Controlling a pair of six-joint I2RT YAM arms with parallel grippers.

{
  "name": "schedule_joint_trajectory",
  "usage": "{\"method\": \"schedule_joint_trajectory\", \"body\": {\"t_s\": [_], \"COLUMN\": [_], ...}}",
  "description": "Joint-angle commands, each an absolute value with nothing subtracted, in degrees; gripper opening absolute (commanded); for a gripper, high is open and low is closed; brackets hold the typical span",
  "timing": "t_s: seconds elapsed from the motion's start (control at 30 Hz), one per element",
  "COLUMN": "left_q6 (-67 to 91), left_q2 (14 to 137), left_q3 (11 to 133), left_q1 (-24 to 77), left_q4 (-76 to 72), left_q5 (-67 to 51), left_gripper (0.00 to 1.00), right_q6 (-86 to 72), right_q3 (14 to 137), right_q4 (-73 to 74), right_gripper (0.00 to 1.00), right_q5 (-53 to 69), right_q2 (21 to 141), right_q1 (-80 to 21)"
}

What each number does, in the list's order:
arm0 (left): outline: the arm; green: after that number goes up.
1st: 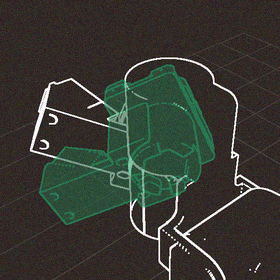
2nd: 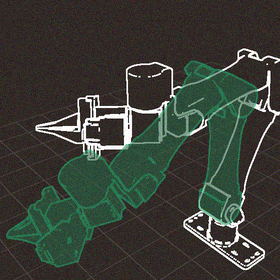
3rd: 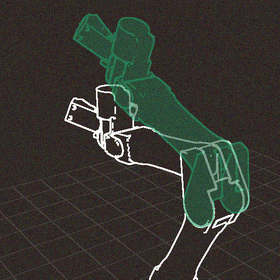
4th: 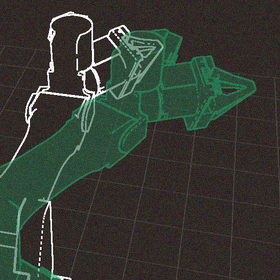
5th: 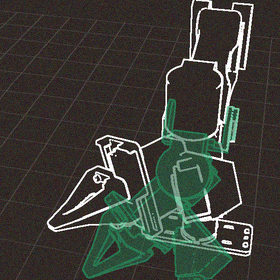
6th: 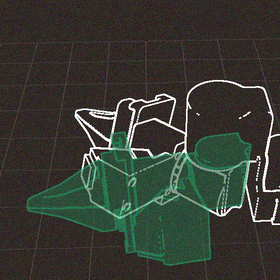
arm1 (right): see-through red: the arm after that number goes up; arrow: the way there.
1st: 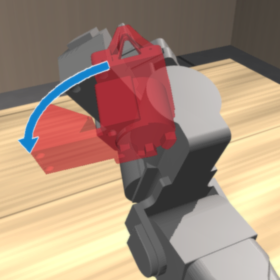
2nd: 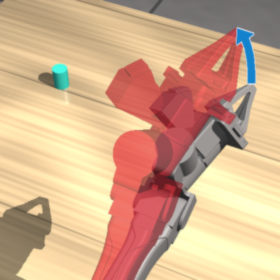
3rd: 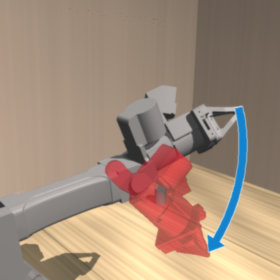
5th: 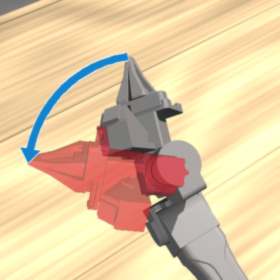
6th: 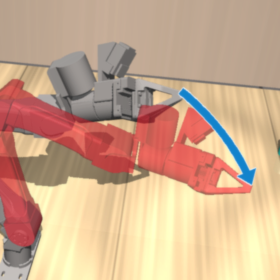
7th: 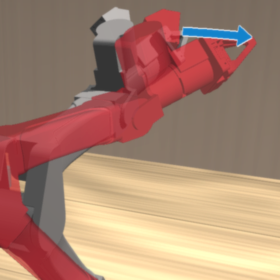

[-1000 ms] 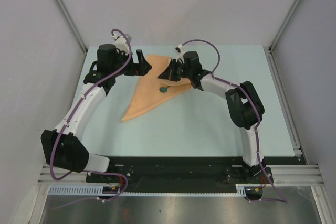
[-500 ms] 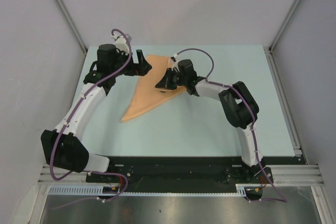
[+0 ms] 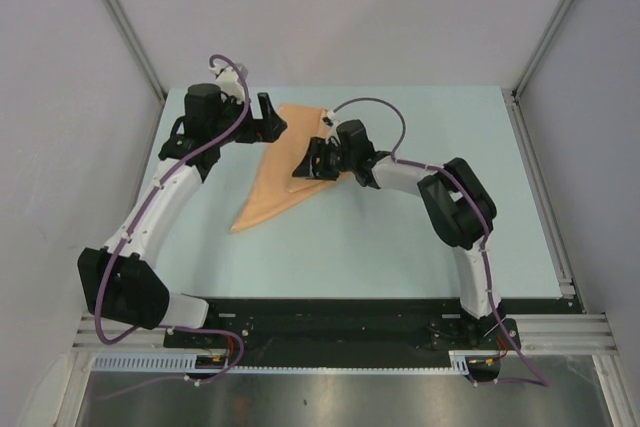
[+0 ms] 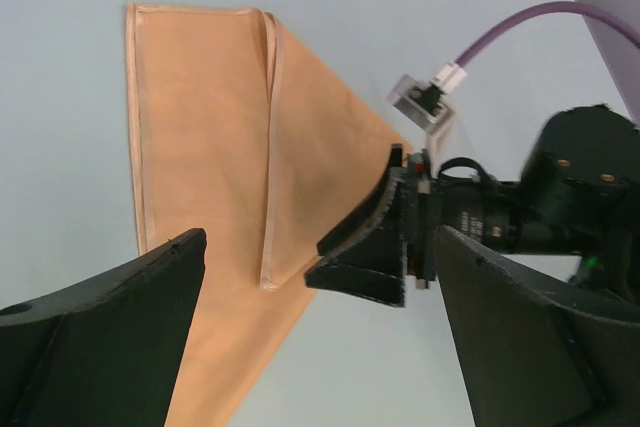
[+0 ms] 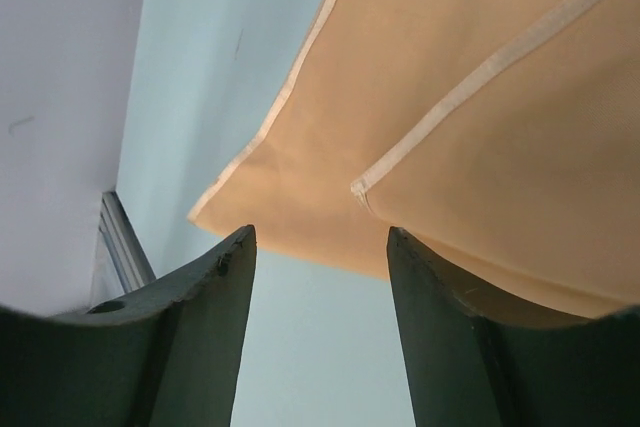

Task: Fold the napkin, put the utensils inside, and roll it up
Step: Fold the napkin

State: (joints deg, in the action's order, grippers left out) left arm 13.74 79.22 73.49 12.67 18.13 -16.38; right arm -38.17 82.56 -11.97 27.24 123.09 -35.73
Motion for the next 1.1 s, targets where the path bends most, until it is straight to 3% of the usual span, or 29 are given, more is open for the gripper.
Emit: {"method": "schedule_joint_trajectory", "body": {"t_s": [0.0,0.17,0.37,0.7,1.07], "left_q6": [15.55,19.15,26.09,34.71,36.56], "left_q2": [76.64,75.06,66.37,53.97,48.69], "left_q3": [72.43,67.25,52.75,33.15,28.22], "left_q1": [12.39,12.39,12.31,8.27,5.1], "left_q4": [15.47,12.14,5.99,6.77,9.84], "left_q5": [-13.19,-10.12,-1.94,2.02,2.28], "left_gripper": [1.0,1.0,1.0,1.0,1.0], "right_q6": [-31.21,-29.44,-30.41,-32.16,-33.57], "right_q3": [80.69,78.84,79.27,80.86,82.88], "right_q4": [-8.01,-4.83,-6.32,-9.22,-10.37], "right_gripper": [0.61,0.6,0.6,0.59,0.59], "right_q5": [23.48,23.28,29.44,35.59,36.04], "right_q2": [112.69,109.6,113.98,120.14,121.37], "right_q1": [-33.76,-27.79,-20.14,-16.79,-16.7]}}
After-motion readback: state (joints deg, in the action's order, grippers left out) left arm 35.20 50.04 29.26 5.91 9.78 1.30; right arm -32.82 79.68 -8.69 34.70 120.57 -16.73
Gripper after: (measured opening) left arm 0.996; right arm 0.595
